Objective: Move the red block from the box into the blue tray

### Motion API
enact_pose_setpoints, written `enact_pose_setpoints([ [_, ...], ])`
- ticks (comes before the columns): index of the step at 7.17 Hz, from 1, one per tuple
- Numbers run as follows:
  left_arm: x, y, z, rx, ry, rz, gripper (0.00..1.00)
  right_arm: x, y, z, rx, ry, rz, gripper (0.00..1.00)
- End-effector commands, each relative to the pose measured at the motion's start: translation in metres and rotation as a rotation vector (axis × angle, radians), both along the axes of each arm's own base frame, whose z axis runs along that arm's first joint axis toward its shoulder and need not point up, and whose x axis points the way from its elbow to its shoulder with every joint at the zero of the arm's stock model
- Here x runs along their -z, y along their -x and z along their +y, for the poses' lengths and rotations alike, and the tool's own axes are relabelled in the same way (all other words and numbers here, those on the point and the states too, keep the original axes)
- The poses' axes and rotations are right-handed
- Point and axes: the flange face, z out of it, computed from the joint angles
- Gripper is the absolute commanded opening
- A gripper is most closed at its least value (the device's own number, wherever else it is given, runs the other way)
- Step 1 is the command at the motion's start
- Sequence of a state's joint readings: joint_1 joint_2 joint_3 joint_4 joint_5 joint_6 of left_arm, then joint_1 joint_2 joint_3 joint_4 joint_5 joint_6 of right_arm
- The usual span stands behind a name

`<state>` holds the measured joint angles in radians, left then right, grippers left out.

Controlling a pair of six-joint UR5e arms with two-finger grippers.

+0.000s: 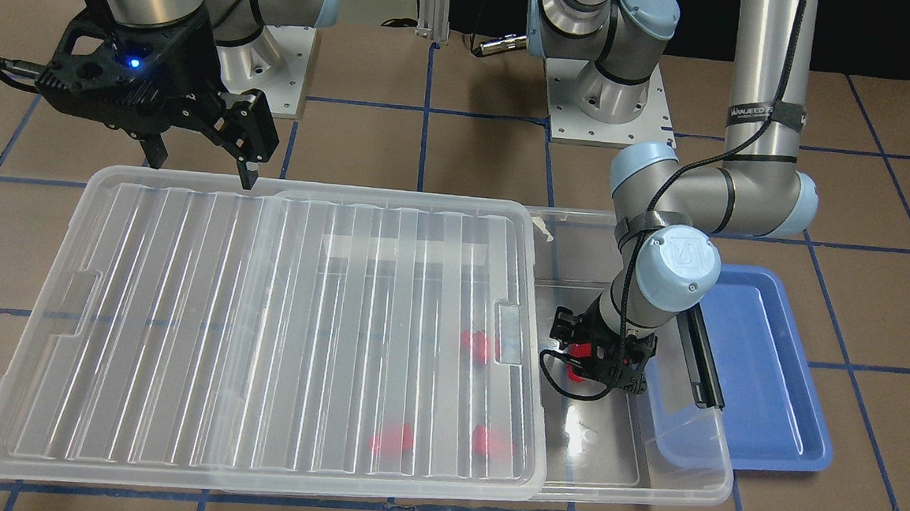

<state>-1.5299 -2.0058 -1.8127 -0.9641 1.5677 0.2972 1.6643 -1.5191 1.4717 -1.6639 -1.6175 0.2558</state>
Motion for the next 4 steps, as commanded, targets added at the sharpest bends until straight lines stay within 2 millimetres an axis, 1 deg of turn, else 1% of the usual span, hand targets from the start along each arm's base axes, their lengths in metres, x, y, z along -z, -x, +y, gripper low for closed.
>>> enact_pose_setpoints([
  [1, 0.0097, 0.0013, -0.0027, 0.001, 0.000, 0.000, 0.65, 0.0003, 0.0000, -0.0004, -0.003, 0.002, 0.001, 1.00],
  [2, 0.0097, 0.0005, -0.0029, 0.001, 0.000, 0.000, 0.25, 0.0005, 0.0003, -0.0003, -0.008, 0.001, 0.005, 1.00],
  [3, 0.0080, 0.0016, -0.0036, 0.006, 0.006, 0.003, 0.00, 0.0007, 0.0000, -0.0001, -0.010, -0.001, 0.002, 1.00],
  [4, 0.0078, 0.0045, -0.0027, 0.007, 0.005, 0.023, 0.00, 0.0013, 0.0000, -0.0002, -0.010, -0.001, 0.002, 1.00],
])
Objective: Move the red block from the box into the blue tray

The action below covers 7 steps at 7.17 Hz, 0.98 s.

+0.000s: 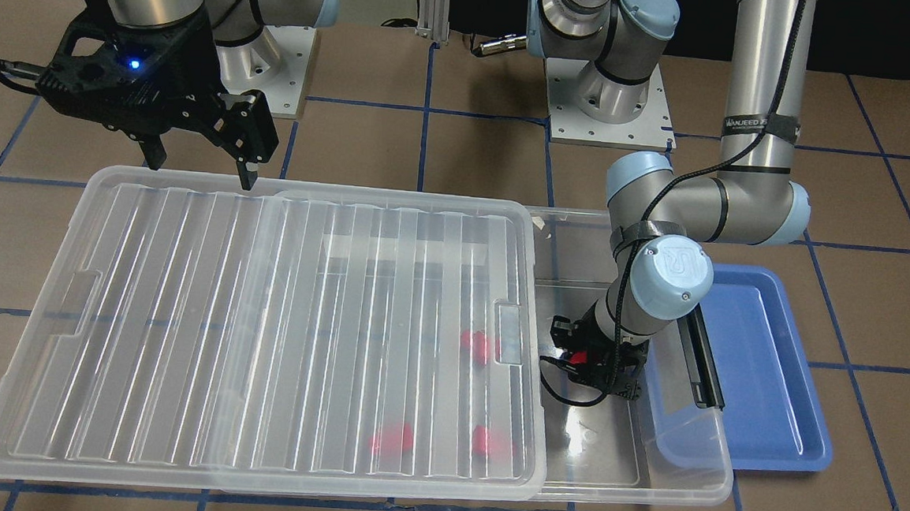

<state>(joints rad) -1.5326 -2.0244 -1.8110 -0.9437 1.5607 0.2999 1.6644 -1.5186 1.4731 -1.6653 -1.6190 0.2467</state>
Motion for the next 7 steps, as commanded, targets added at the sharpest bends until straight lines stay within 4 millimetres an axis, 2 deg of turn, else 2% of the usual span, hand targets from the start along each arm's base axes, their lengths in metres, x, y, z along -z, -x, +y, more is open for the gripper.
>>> enact_pose_setpoints([
  [1, -0.005, 0.007, -0.002, -0.015, 0.013, 0.062, 0.00, 0.000, 0.000, 0.000, -0.001, 0.000, 0.001, 1.00],
  [3, -0.042, 0.013, 0.001, -0.005, 0.051, 0.054, 0.00, 0.000, 0.000, 0.000, 0.000, 0.001, 0.001, 1.00],
  [5, -0.106, 0.011, 0.005, -0.006, 0.039, 0.040, 0.00, 0.000, 0.000, 0.000, -0.001, 0.002, -0.001, 1.00],
  [6, -0.126, 0.003, 0.003, -0.015, 0.017, 0.035, 0.00, 0.000, 0.000, 0.000, -0.001, 0.001, -0.001, 1.00],
  [7, -0.132, -0.001, 0.003, -0.020, 0.013, 0.032, 0.00, 0.000, 0.000, 0.000, 0.000, 0.001, -0.001, 1.00],
])
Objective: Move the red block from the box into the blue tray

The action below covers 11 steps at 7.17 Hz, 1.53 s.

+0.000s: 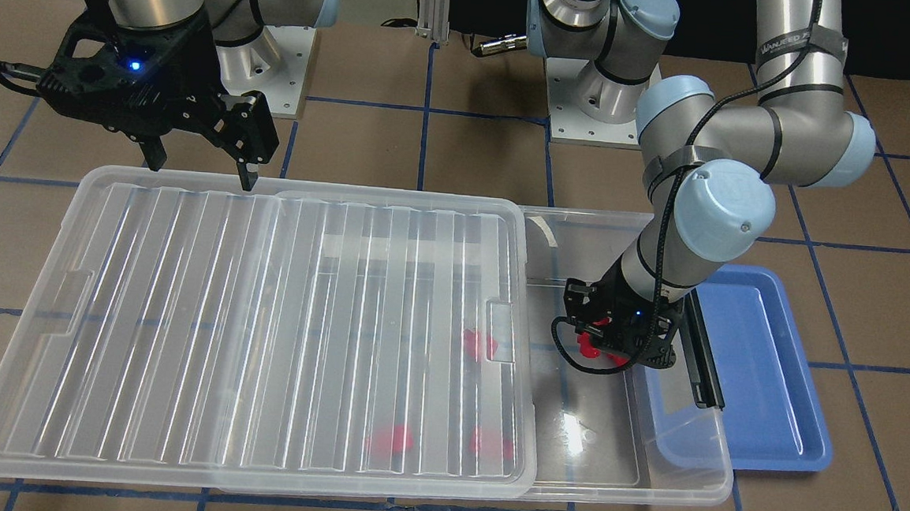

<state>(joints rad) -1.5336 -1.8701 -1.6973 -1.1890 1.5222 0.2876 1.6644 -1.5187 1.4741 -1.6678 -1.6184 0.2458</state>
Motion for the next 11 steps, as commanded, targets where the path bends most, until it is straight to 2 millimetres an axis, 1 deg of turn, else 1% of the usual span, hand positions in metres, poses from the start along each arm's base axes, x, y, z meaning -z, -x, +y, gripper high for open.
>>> enact_pose_setpoints([
  [1, -0.026, -0.008, 0.003, -0.005, -0.011, -0.029, 0.00, -0.001, 0.000, 0.000, 0.000, 0.000, 0.000, 1.00],
  [2, -0.047, -0.012, 0.005, -0.007, -0.007, -0.054, 0.00, -0.001, 0.000, 0.000, 0.001, 0.000, 0.000, 1.00],
  [3, -0.078, -0.015, 0.006, -0.007, -0.016, -0.083, 0.00, 0.000, 0.000, 0.000, 0.000, -0.002, 0.000, 1.00],
  [4, -0.112, -0.033, 0.001, -0.031, -0.011, -0.124, 0.00, 0.000, 0.000, 0.000, 0.001, -0.002, 0.000, 1.00],
  [5, -0.132, -0.086, -0.006, -0.107, -0.010, -0.135, 0.00, -0.001, 0.000, 0.000, 0.001, 0.000, 0.000, 1.00],
  [6, -0.136, -0.147, -0.007, -0.174, -0.013, -0.127, 0.00, -0.001, 0.000, 0.000, 0.001, 0.000, 0.000, 1.00],
  [7, -0.127, -0.208, -0.001, -0.158, -0.032, -0.116, 0.00, 0.000, 0.000, 0.000, 0.001, -0.002, 0.000, 1.00],
  [8, -0.108, -0.251, 0.003, -0.163, -0.061, -0.092, 0.00, 0.000, 0.000, 0.000, 0.000, -0.002, 0.000, 1.00],
  [9, -0.088, -0.275, 0.004, -0.175, -0.088, -0.080, 0.00, 0.000, 0.000, 0.000, 0.000, -0.003, 0.000, 1.00],
  [10, -0.057, -0.279, 0.001, -0.175, -0.099, -0.072, 0.00, 0.000, 0.000, 0.000, 0.000, -0.003, 0.000, 1.00],
  [11, -0.020, -0.281, 0.001, -0.178, -0.094, -0.074, 0.00, 0.000, 0.000, 0.000, 0.000, -0.003, 0.000, 1.00],
])
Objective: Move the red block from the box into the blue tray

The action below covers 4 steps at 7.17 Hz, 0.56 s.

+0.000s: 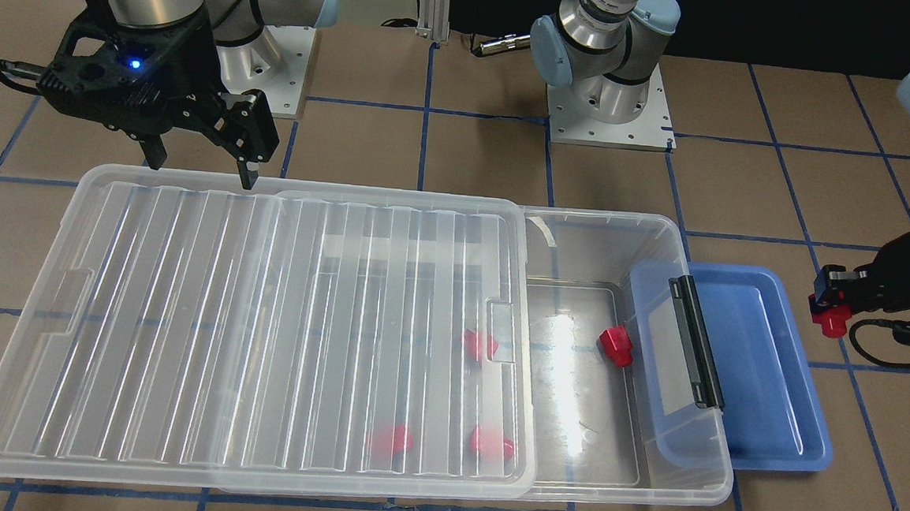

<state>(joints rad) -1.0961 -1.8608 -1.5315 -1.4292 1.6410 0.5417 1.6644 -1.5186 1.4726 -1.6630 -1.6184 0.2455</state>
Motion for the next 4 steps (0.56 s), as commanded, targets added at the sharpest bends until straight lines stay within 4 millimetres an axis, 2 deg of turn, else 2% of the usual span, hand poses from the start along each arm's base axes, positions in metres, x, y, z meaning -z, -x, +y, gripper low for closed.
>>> enact_pose_setpoints([
  [1, 0.079, -0.006, 0.002, -0.005, 0.005, 0.003, 0.00, 0.000, 0.000, 0.000, 0.000, 0.000, 0.000, 1.00],
  [2, 0.110, -0.001, 0.000, -0.004, 0.047, 0.031, 0.00, 0.000, 0.000, 0.000, 0.000, 0.000, 0.000, 1.00],
  [4, 0.148, 0.000, 0.000, 0.013, 0.021, 0.074, 0.00, 0.000, 0.000, 0.000, 0.000, 0.000, 0.000, 1.00],
])
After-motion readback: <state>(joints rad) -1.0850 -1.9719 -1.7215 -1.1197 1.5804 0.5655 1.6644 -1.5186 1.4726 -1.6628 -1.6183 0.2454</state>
